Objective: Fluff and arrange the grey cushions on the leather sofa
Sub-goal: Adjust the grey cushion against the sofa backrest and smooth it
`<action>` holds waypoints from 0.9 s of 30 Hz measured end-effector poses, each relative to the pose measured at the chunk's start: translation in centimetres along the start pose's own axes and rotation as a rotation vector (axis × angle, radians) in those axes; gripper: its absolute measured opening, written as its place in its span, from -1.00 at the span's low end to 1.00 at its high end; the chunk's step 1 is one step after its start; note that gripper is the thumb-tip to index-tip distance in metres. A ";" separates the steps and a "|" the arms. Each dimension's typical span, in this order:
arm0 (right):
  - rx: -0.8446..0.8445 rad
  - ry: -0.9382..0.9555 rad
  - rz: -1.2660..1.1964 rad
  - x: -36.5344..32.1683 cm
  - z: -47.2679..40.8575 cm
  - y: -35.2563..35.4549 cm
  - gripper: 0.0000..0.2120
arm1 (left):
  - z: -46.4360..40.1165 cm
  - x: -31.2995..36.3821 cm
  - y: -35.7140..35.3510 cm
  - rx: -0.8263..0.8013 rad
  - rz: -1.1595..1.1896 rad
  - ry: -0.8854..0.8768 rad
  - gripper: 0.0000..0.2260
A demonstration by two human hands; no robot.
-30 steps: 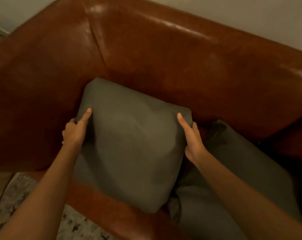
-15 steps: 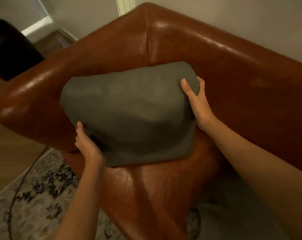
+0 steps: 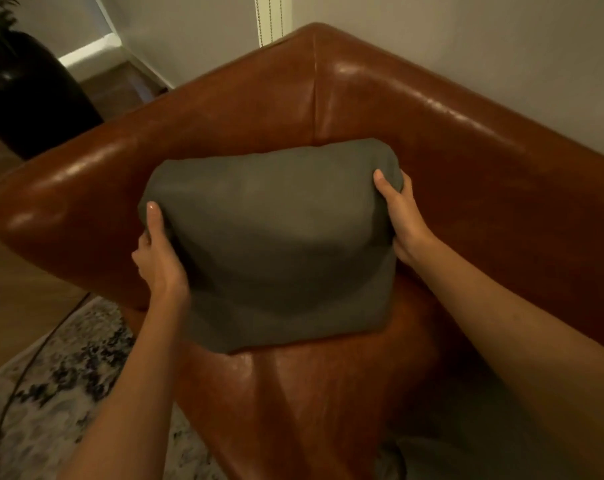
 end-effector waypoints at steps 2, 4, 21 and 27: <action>-0.036 0.015 -0.024 -0.3 -0.5 -1.2 -0.39 | 0.3 -1.0 1.2 0.046 -0.015 0.001 -0.07; -0.062 0.023 -0.010 -1.2 -1.1 -2.8 -0.47 | 1.0 -1.9 2.5 0.118 0.037 -0.007 -0.10; -0.090 0.057 0.191 -1.2 -3.4 -7.5 -0.41 | 6.0 1.4 3.6 0.433 -0.145 -0.384 -0.35; 0.124 0.030 0.243 1.1 4.0 0.2 -0.51 | 12.0 7.5 -4.7 0.140 -0.397 -0.928 -0.54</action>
Point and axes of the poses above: each hand's wrist, its own z-axis away from the middle knuckle, its own y-axis out of the back of the hand, x = y × z, the point moved 4 cm from there along -z, towards the middle knuckle, and after that the axes turned 7 degrees about -x, right-handed, at the moved point
